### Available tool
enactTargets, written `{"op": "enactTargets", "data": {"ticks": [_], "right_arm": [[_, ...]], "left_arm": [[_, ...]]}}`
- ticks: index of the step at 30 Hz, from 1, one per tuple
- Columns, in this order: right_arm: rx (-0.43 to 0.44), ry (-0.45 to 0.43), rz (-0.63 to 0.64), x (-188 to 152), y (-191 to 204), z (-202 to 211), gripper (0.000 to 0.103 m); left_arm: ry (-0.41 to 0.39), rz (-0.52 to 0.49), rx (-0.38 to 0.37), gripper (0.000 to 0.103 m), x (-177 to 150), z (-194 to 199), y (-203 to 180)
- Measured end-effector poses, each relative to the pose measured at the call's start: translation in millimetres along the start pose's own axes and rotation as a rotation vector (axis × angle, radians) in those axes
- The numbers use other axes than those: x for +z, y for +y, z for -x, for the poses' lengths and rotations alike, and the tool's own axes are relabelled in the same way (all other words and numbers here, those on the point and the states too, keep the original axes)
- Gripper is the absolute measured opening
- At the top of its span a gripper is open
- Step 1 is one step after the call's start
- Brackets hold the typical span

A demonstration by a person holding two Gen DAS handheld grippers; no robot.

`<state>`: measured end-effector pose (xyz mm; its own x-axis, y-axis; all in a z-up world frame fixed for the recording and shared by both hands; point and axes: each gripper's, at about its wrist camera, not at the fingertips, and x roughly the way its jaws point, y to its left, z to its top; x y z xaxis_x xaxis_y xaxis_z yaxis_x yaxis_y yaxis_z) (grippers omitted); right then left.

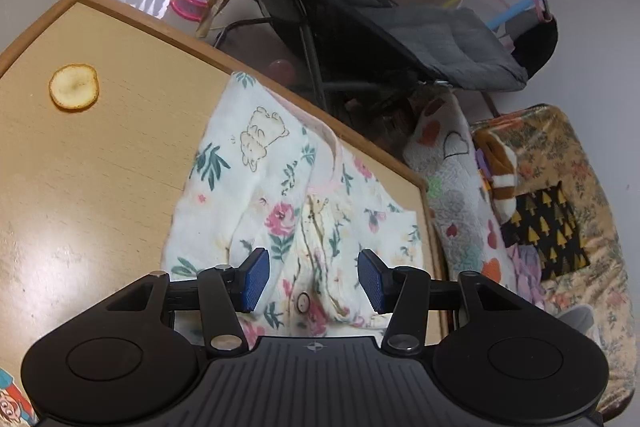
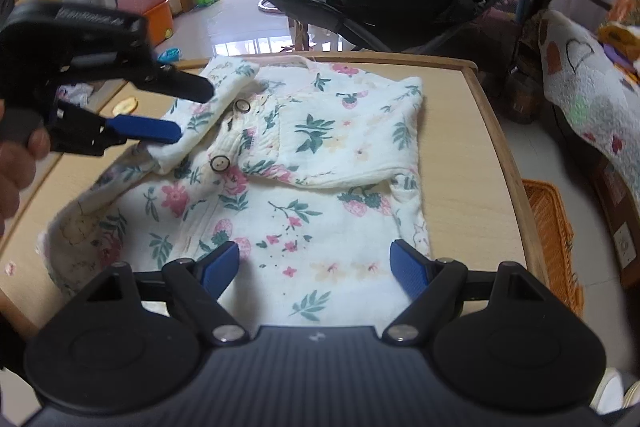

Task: Fold clothes
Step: 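Open the left gripper to release the folded side edge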

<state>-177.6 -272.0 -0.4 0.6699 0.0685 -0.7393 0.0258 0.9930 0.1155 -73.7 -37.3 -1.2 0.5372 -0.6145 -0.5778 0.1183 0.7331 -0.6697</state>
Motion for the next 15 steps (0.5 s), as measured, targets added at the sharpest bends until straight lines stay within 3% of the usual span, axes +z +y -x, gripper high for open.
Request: {"op": "enactTargets", "data": {"ticks": [6,10,15], "right_arm": [[-0.017,-0.102,-0.05,10,-11,26,0.082],[-0.015,-0.184,-0.095,19,-23,42,0.079],[-0.032,-0.168,-0.144,27,-39,35,0.071]], "left_arm": [[-0.085,0.101,-0.104,0.051,-1,40,13],[-0.129,0.148,-0.111,0.052,-6,75,30],[-0.099,0.12,-0.081,0.054,-22,100,52]]}}
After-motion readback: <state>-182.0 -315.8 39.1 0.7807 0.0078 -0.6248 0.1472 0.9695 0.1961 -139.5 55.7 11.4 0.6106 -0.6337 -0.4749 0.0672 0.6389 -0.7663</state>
